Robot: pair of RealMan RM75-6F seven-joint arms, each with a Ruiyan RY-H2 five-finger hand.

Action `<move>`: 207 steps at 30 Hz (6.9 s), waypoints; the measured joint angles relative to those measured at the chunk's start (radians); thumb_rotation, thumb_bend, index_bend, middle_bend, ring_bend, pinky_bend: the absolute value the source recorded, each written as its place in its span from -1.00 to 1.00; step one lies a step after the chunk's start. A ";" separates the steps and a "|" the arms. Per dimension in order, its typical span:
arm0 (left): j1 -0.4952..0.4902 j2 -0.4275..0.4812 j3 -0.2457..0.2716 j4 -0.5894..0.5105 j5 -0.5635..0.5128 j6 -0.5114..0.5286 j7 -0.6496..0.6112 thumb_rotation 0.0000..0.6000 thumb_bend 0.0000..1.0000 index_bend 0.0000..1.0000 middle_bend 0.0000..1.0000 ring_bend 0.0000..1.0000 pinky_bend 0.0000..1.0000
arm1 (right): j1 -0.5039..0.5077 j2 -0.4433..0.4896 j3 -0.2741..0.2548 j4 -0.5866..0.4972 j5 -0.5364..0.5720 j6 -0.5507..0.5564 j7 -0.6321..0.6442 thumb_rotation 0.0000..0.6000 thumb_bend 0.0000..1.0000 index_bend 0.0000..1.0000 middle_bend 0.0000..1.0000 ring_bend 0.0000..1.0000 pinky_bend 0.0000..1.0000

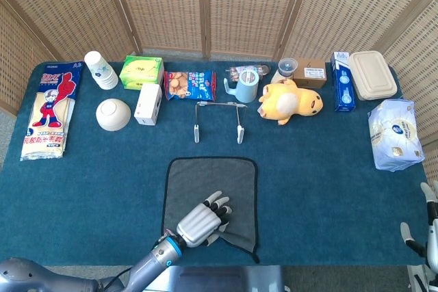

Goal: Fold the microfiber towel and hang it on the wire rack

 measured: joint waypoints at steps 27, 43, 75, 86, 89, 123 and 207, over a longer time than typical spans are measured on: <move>-0.108 0.021 -0.184 0.122 -0.083 -0.052 -0.095 1.00 0.05 0.22 -0.37 -0.76 -0.97 | -0.006 -0.004 0.003 0.010 0.004 0.000 0.015 1.00 -0.38 -0.94 -0.96 -1.00 -1.00; -0.202 -0.053 -0.246 0.333 -0.087 -0.075 -0.146 1.00 0.03 0.21 -0.40 -0.80 -1.00 | -0.012 -0.004 0.005 0.016 0.010 0.003 0.030 1.00 -0.38 -0.95 -0.96 -1.00 -1.00; -0.286 -0.144 -0.267 0.561 -0.088 -0.077 -0.242 1.00 -0.19 -0.35 -0.69 -1.00 -1.00 | -0.016 -0.001 0.007 0.001 0.014 0.003 0.017 1.00 -0.38 -0.95 -0.96 -1.00 -1.00; -0.292 -0.156 -0.268 0.594 -0.075 -0.047 -0.241 1.00 -0.22 -0.48 -0.80 -1.00 -1.00 | -0.017 0.002 0.007 -0.004 0.012 0.005 0.019 1.00 -0.38 -0.95 -0.96 -1.00 -1.00; -0.297 -0.160 -0.270 0.610 -0.073 -0.043 -0.239 1.00 -0.23 -0.54 -0.82 -1.00 -1.00 | -0.018 0.002 0.007 -0.005 0.013 0.005 0.018 1.00 -0.38 -0.95 -0.96 -1.00 -1.00; -0.199 0.000 -0.220 0.301 -0.024 0.052 -0.373 1.00 -0.58 -0.67 -0.87 -1.00 -1.00 | 0.000 -0.003 0.006 -0.039 -0.011 -0.007 -0.030 1.00 -0.38 -0.95 -0.96 -1.00 -1.00; 0.007 0.066 -0.017 0.368 0.249 0.179 -0.355 1.00 -0.14 0.26 -0.43 -0.94 -1.00 | -0.001 -0.017 -0.020 -0.078 -0.021 0.005 -0.086 1.00 -0.38 -0.93 -0.96 -1.00 -1.00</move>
